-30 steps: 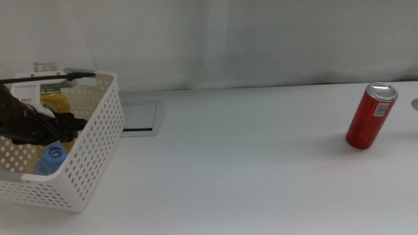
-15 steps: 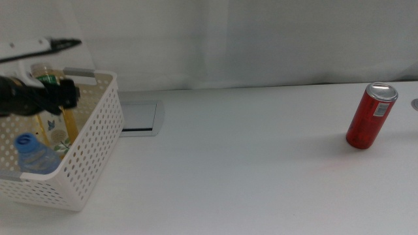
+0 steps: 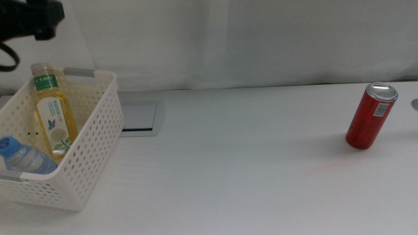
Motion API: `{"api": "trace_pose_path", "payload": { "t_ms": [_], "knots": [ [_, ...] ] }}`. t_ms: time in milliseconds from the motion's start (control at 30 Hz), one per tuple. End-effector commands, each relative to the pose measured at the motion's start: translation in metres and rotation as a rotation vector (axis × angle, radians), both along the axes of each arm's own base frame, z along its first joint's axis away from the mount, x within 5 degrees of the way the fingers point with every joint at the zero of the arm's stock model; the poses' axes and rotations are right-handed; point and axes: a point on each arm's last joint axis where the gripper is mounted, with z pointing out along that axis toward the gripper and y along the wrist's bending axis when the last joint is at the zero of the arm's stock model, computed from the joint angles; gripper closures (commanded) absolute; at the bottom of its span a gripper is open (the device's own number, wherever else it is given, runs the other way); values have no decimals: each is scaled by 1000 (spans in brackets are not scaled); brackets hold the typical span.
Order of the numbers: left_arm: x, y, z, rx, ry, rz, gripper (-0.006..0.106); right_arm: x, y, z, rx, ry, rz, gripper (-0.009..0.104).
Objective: Use arms to grab the bottles and put them into the dustbin to the left of the table.
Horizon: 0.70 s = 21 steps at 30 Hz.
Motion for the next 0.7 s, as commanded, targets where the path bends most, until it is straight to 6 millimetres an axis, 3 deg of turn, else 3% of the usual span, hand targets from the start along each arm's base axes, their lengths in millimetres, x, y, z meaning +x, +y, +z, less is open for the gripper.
{"api": "trace_pose_path", "payload": {
  "t_ms": [0, 100, 133, 267, 333, 500, 667],
  "knots": [
    [-31, -9, 15, -3, -64, -44, 8, -3, 0, 0, -9, -27, -8, -8],
    [-68, -13, 14, -8, -115, -76, 8, -3, 0, 0, -9, -27, -8, -8],
    [-101, -12, -3, -9, -116, -96, 8, -3, 0, 0, -9, -27, -8, -8],
    [-143, -8, -42, -9, -56, -107, 8, -3, 0, 0, -9, -27, -8, -8],
    [-170, -4, -77, 36, 2, -125, 8, -3, 0, 0, -9, -27, -8, -8],
    [-188, -10, -99, -13, 2, -202, 8, -3, -1, 0, -9, -29, -8, -8],
    [-195, -19, -108, 11, 39, -331, 8, -3, -1, 0, -9, -29, -8, -8]
  ]
}}
